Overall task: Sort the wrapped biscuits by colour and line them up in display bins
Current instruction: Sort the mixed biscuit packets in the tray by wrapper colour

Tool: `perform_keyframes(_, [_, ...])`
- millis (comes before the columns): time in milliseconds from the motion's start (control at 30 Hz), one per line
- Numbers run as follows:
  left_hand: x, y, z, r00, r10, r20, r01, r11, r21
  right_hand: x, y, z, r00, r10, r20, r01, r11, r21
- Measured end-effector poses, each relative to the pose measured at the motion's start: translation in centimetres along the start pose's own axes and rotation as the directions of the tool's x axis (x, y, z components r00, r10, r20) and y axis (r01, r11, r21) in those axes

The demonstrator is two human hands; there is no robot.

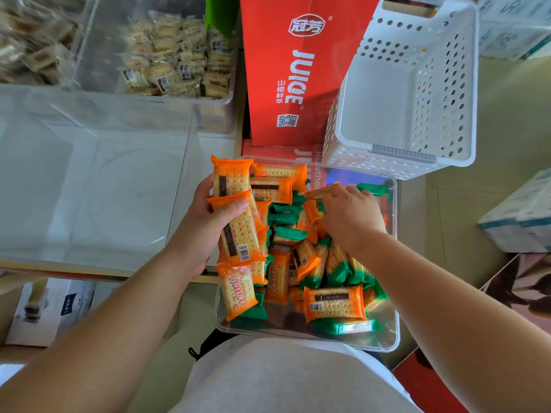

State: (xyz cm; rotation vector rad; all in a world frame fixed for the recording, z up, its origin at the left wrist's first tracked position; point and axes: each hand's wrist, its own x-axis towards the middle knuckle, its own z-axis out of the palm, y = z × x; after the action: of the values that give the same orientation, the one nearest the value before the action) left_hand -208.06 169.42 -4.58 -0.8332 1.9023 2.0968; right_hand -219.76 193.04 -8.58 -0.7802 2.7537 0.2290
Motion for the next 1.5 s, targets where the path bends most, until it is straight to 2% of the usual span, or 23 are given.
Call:
perform_keyframes(67, [0.0, -0.1, 0.0, 1.0, 0.007, 0.001, -0.007, 1.0, -0.003, -0.8, 0.4, -1.3, 0.994, 0.015, -0.108, -0.005, 0.996, 0.093])
perform_keyframes(133, [0.1, -0.2, -0.1, 1.0, 0.012, -0.001, -0.012, 1.0, -0.014, -2.5, 0.8, -2.4, 0.964, 0.012, -0.267, 0.063, 0.961, 0.271])
perform_keyframes(200, [0.1, -0.2, -0.1, 1.0, 0.019, 0.005, -0.019, 1.0, -0.017, -4.1, 1.1, -3.4, 0.943, -0.025, -0.331, 0.199, 0.842, 0.502])
perform_keyframes(233, [0.0, -0.2, -0.2, 1.0, 0.021, 0.009, -0.021, 1.0, -0.016, -4.8, 1.0, -3.8, 0.947, -0.059, -0.317, 0.253, 0.745, 0.618])
perform_keyframes(300, [0.1, -0.2, -0.2, 1.0, 0.019, 0.01, -0.019, 1.0, -0.023, -5.5, 0.3, -3.7, 0.963, -0.137, -0.233, 0.27, 0.551, 0.789])
perform_keyframes(367, [0.1, -0.2, -0.2, 1.0, 0.018, 0.011, -0.018, 1.0, -0.024, -5.5, -0.7, -2.6, 0.961, -0.206, -0.182, 0.263, 0.488, 0.832])
perform_keyframes(433, [0.1, -0.2, -0.2, 1.0, 0.02, 0.014, -0.02, 1.0, -0.012, -5.1, -1.8, -1.0, 0.957, -0.219, -0.19, 0.285, 0.597, 0.75])
perform_keyframes(533, [0.2, -0.3, -0.3, 1.0, 0.022, 0.018, -0.022, 1.0, -0.004, -4.1, -2.9, 0.9, 0.952, -0.219, -0.213, 0.295, 0.842, 0.451])
perform_keyframes(600, [0.1, -0.3, -0.3, 1.0, 0.026, 0.017, -0.026, 1.0, -0.004, -3.7, -3.7, 1.8, 0.95, -0.231, -0.209, 0.289, 0.904, 0.314])
perform_keyframes(767, [0.1, -0.3, -0.3, 1.0, 0.019, 0.002, -0.019, 1.0, 0.002, -3.0, -5.5, 2.7, 0.961, -0.252, -0.111, 0.269, 0.947, 0.175])
perform_keyframes(900, [0.0, -0.3, -0.3, 1.0, 0.03, 0.005, -0.03, 1.0, -0.009, -2.8, -5.6, 2.8, 0.986, -0.157, -0.06, 0.166, 0.964, 0.208])
perform_keyframes(1033, [0.1, -0.5, -0.4, 1.0, 0.027, 0.012, -0.027, 0.999, -0.021, -3.4, -5.3, 2.8, 0.975, -0.221, 0.016, 0.211, 0.95, 0.229])
perform_keyframes(1167, [0.1, -0.6, -0.5, 0.999, 0.03, 0.022, -0.029, 0.999, -0.03, -5.2, -5.1, 2.4, 0.971, -0.236, -0.048, 0.24, 0.935, 0.261])
perform_keyframes(1367, [0.0, -0.3, -0.4, 1.0, 0.024, 0.019, -0.023, 0.998, -0.05, -5.7, -7.6, 2.6, 0.958, -0.19, 0.215, 0.17, 0.98, 0.107])
perform_keyframes(1500, [-0.2, -0.3, -0.2, 1.0, 0.005, -0.002, -0.005, 0.995, -0.095, -5.3, -9.1, 2.4, 0.946, -0.167, 0.277, 0.177, 0.984, -0.01])
